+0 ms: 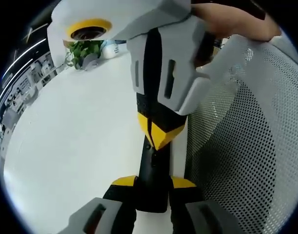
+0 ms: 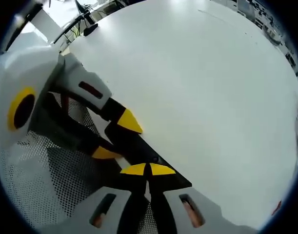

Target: Press the specified remote control buttons in sequence, fully releasing each button before pressing the next.

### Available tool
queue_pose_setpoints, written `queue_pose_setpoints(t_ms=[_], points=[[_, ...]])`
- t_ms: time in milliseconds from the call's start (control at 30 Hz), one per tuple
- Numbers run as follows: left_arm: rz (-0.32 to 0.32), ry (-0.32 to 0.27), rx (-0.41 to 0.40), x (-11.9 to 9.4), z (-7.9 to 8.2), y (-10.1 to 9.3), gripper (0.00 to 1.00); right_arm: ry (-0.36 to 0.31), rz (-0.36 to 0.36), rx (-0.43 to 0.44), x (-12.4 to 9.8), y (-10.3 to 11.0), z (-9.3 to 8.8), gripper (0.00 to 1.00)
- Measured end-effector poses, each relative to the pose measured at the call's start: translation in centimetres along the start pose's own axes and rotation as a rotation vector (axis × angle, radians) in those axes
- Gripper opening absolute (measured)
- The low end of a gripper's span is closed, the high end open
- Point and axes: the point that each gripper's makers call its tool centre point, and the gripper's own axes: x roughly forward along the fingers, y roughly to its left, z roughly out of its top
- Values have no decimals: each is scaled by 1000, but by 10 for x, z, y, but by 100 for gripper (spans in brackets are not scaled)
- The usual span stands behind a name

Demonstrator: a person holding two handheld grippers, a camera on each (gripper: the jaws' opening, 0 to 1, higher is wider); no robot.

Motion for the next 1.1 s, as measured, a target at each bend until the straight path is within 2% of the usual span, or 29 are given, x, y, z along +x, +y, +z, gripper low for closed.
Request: queue_pose_setpoints(t_ms=[200, 1100], points=[[0, 3, 4, 0, 0, 0, 25, 2, -25, -49, 0, 2, 0, 0], [-5, 3, 8, 0, 0, 0, 25, 3, -29, -48, 0, 1, 0, 0]])
